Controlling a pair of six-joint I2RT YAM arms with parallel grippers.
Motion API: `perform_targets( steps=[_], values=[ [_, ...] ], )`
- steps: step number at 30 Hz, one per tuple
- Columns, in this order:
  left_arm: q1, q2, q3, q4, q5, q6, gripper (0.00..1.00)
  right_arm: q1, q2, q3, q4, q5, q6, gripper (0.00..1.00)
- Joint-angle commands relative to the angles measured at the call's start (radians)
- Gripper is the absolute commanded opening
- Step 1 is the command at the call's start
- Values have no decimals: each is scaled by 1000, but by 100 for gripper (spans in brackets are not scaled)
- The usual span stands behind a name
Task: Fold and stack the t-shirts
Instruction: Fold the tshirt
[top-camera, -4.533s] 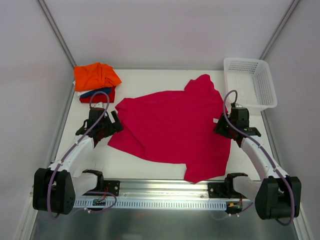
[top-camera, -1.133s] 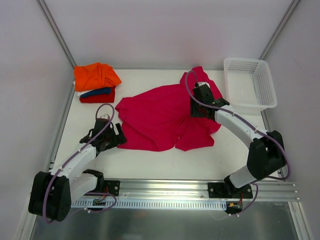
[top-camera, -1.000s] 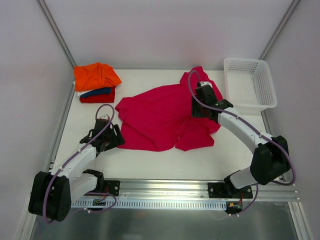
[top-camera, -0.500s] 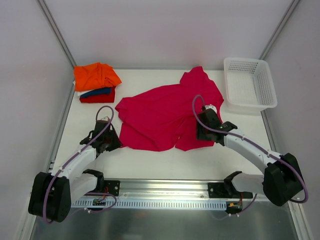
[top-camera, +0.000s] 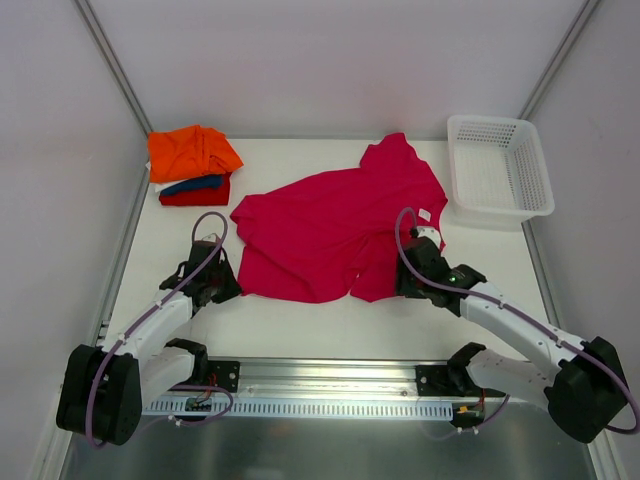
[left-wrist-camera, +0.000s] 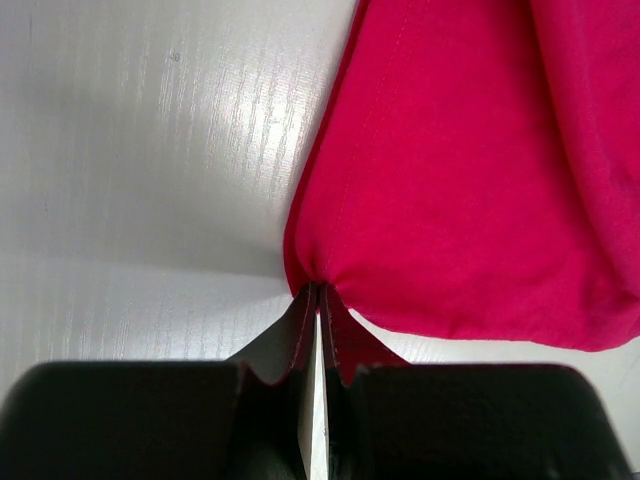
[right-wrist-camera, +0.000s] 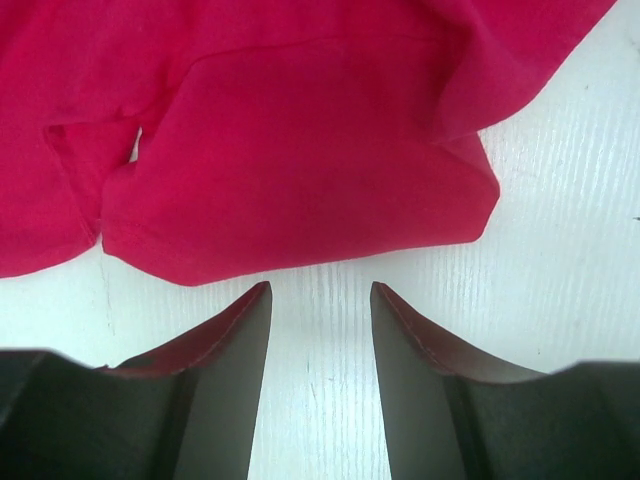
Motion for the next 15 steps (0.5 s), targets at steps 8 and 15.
perform_targets(
  steps=[8, 15],
  values=[
    [-9, -5, -9, -8, 8, 8, 0, 23, -77, -82, -51, 63, 106, 48],
    [-11, -5, -8, -8, 10, 12, 0, 9, -58, -85, -54, 104, 124, 49]
  ],
)
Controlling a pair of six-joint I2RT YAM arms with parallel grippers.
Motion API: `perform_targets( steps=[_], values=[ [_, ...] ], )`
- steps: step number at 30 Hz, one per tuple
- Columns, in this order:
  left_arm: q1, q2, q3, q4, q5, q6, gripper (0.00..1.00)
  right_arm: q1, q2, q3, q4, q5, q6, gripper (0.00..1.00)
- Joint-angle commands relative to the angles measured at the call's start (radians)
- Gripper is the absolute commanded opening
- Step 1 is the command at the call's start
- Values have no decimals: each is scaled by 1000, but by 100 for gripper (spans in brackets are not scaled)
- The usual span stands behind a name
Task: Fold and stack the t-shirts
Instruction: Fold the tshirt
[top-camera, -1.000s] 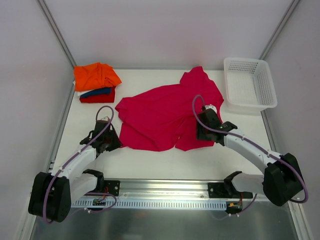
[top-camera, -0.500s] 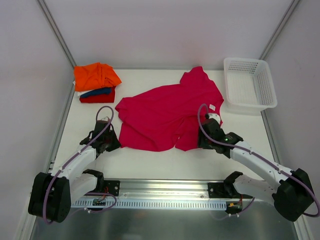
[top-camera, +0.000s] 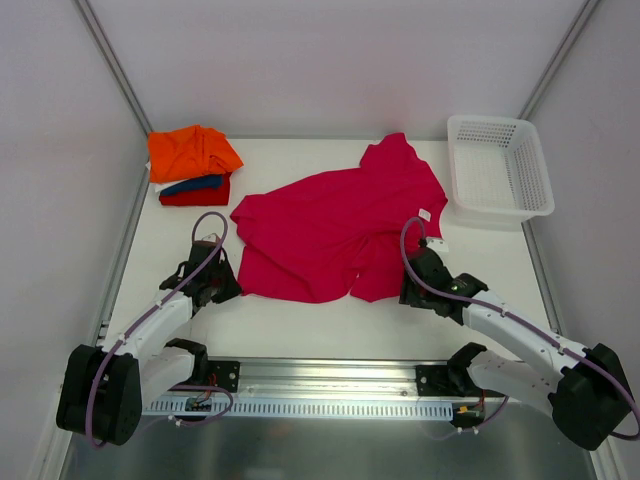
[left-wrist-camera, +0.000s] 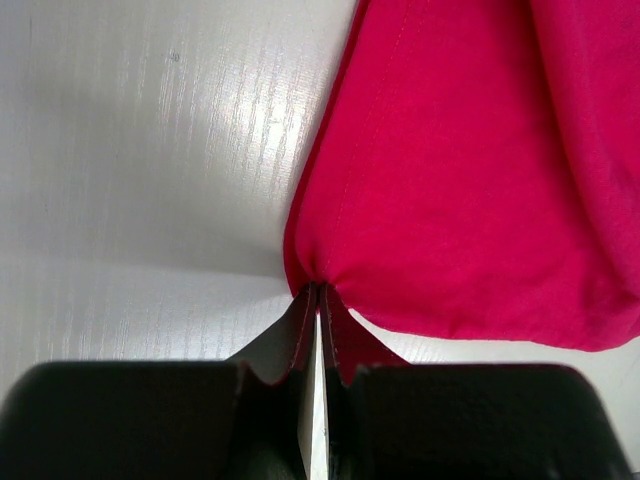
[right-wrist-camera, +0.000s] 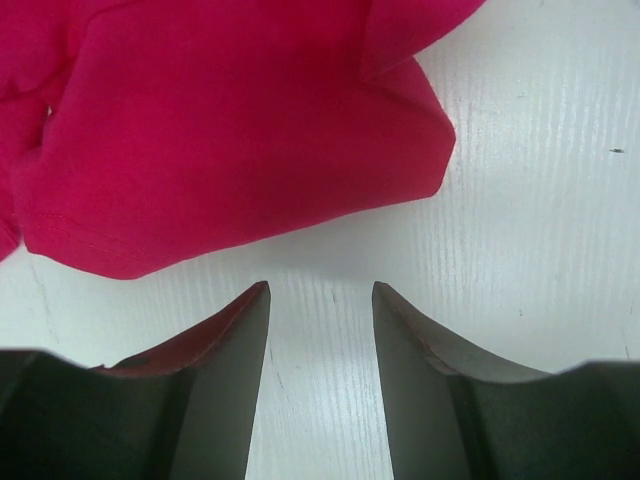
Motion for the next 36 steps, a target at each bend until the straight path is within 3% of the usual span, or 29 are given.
perform_targets(
  steps=[1, 11, 20, 25, 30, 36],
  values=[
    [-9, -7, -7, -8, 10, 13, 0, -11, 5, 5, -19, 52, 32, 50],
    [-11, -10, -8, -8, 8, 19, 0, -46, 116, 16, -25, 178, 27, 50],
    [-9, -13, -13, -9, 10, 19, 0, -91, 187, 34, 30, 164, 18, 50],
    [-11, -21, -16, -9, 12, 19, 0, -102, 206, 11, 129, 97, 26, 50],
    [-11, -22, -17, -8, 10, 19, 0, -168, 124, -88, 300, -76, 75, 49],
    [-11, -19, -16, -8, 13, 21, 0, -260, 22, -135, 310, -161, 69, 49]
  ],
)
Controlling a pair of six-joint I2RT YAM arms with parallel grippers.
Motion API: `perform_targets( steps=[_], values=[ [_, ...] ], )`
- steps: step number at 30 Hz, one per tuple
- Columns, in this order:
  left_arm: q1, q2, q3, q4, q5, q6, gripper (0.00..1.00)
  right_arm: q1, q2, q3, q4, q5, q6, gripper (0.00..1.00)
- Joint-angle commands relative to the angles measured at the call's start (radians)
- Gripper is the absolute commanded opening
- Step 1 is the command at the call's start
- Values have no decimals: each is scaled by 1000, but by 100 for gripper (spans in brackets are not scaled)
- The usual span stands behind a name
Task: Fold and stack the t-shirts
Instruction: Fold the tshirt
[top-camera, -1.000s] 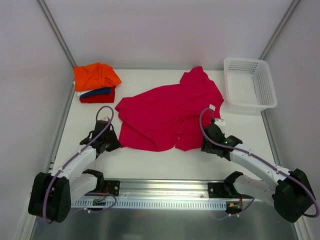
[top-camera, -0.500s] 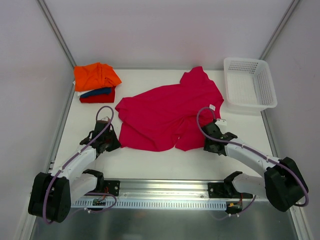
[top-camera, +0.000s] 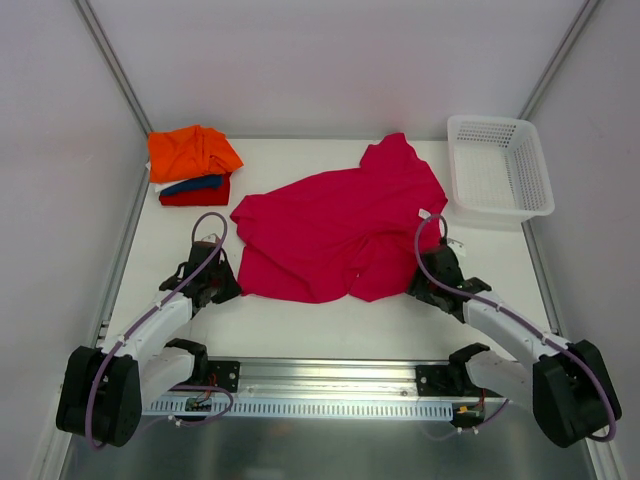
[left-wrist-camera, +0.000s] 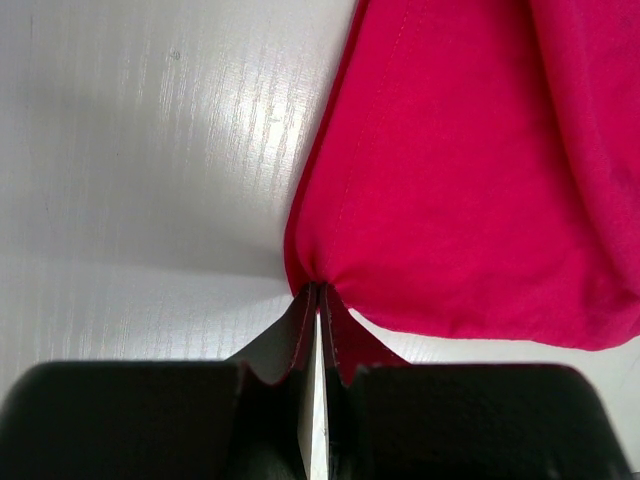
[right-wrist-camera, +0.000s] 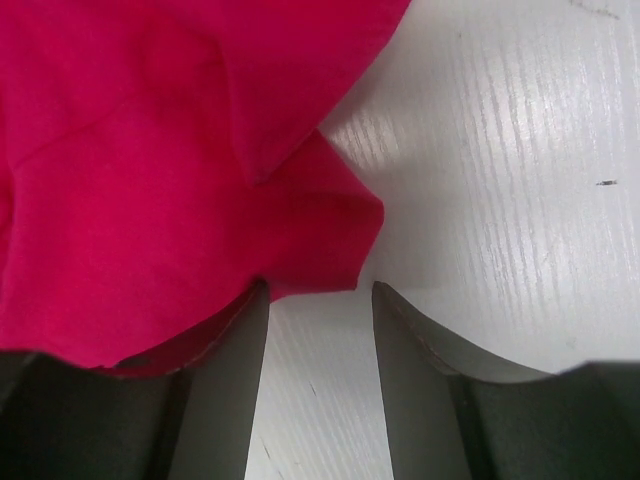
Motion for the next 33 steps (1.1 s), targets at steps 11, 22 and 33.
perform_targets(
  steps=[11, 22, 33],
  values=[
    [-9, -14, -12, -9, 13, 22, 0, -74, -31, -36, 104, -144, 12, 37],
    [-11, -14, -14, -9, 15, 22, 0, -74, 1, -39, 137, -156, -1, 13],
    [-9, -15, -9, -9, 15, 25, 0, -74, -79, 2, 81, -158, -14, 0]
  ],
)
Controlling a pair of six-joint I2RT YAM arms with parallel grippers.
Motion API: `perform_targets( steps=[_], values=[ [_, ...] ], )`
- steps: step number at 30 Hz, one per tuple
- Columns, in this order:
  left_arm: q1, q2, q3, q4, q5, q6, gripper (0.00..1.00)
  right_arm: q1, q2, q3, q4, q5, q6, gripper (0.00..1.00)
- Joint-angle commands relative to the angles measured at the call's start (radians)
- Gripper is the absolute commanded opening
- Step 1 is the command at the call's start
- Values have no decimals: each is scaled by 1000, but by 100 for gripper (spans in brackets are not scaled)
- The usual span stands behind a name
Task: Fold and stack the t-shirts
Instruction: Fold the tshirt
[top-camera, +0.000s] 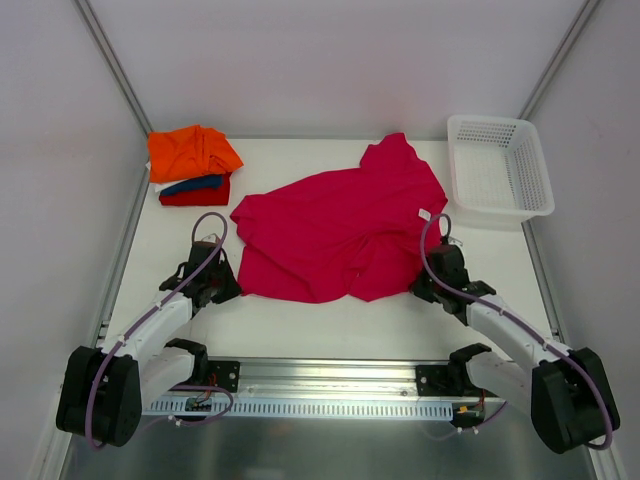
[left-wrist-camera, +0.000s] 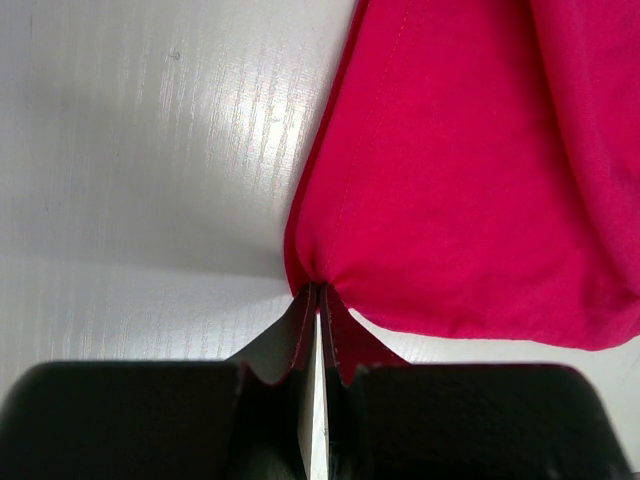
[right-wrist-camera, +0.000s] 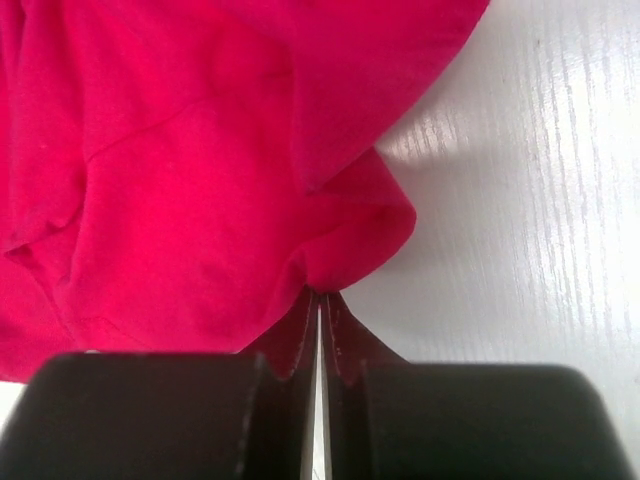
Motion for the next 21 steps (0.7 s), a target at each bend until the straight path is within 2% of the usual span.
perform_targets(
  steps=[1, 5, 12, 21],
  values=[
    [-11, -18, -9, -9, 17, 22, 0, -5, -74, 46, -36, 0, -16, 0],
    [-11, -72, 5, -12, 43, 16, 0, -5, -152, 98, -136, 40, -51, 0],
    [-11, -219, 116, -144, 25, 23, 0, -7, -255, 166, -240, 100, -77, 0],
    [-9, -445, 257, -311, -92, 17, 0, -13, -382, 224, -346, 178, -86, 0]
  ],
)
